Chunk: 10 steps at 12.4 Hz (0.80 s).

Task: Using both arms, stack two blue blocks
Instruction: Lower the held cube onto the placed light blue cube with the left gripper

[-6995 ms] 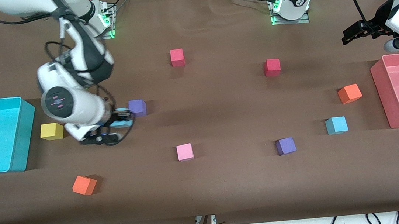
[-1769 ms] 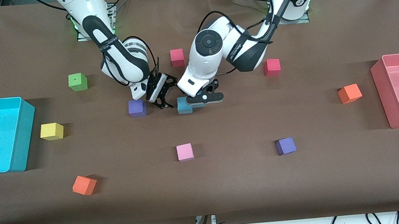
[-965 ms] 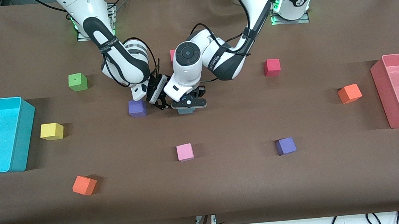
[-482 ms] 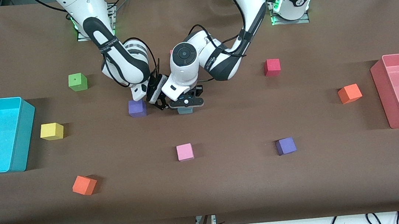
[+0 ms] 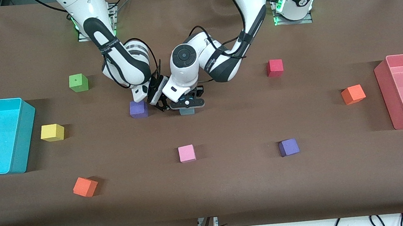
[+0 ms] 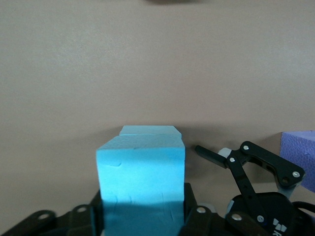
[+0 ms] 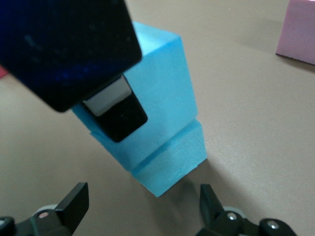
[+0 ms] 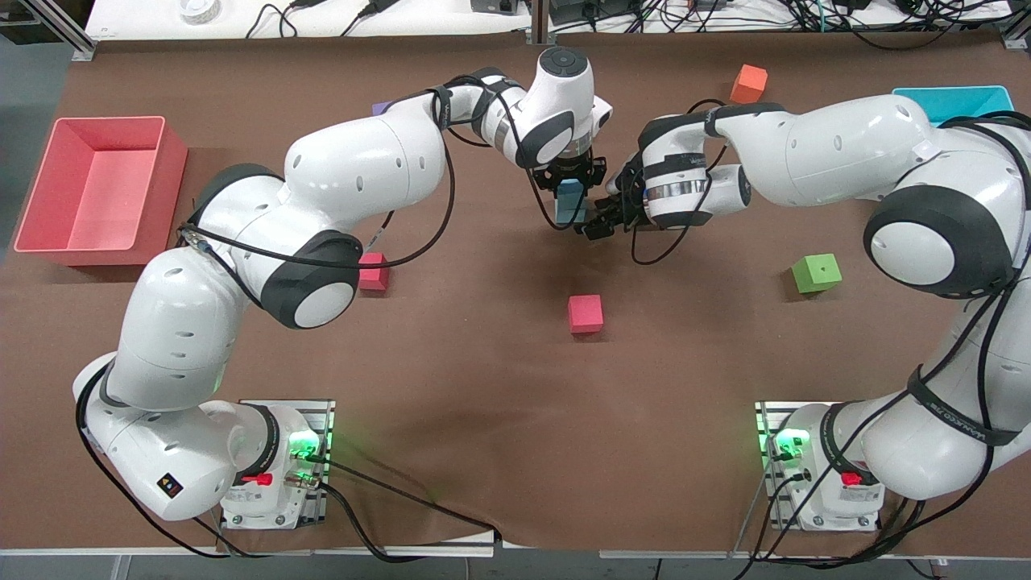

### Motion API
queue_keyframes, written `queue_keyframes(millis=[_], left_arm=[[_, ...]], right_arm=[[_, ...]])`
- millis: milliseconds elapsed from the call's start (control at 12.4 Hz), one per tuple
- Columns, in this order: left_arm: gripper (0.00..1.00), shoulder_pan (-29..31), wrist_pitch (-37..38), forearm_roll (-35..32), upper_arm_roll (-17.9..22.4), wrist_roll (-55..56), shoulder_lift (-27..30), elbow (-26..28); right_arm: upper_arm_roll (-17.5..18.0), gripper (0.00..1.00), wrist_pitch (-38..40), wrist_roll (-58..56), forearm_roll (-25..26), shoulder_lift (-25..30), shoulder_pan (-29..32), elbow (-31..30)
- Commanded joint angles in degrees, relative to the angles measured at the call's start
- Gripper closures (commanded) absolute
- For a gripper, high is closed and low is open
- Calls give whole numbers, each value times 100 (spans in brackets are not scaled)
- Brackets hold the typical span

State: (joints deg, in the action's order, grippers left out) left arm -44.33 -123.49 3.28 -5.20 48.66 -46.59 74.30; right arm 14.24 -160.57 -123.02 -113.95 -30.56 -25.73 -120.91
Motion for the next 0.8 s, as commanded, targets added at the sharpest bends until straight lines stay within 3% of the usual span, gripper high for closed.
queue_keyframes(millis=[0,322,724], left_arm=[[0,-85,36,-109,90,100,-149,-223],[0,-67,97,-65,98,127,-35,-241],[0,476,413,337,54,66,658,-179]], right_arm=[[-53,0,-80,-161,-145,-64,-90,129],[-132,0,-89,-170,-101,-12,-90,112],[-255,0,-19,-38,-74,506,-11,-309]])
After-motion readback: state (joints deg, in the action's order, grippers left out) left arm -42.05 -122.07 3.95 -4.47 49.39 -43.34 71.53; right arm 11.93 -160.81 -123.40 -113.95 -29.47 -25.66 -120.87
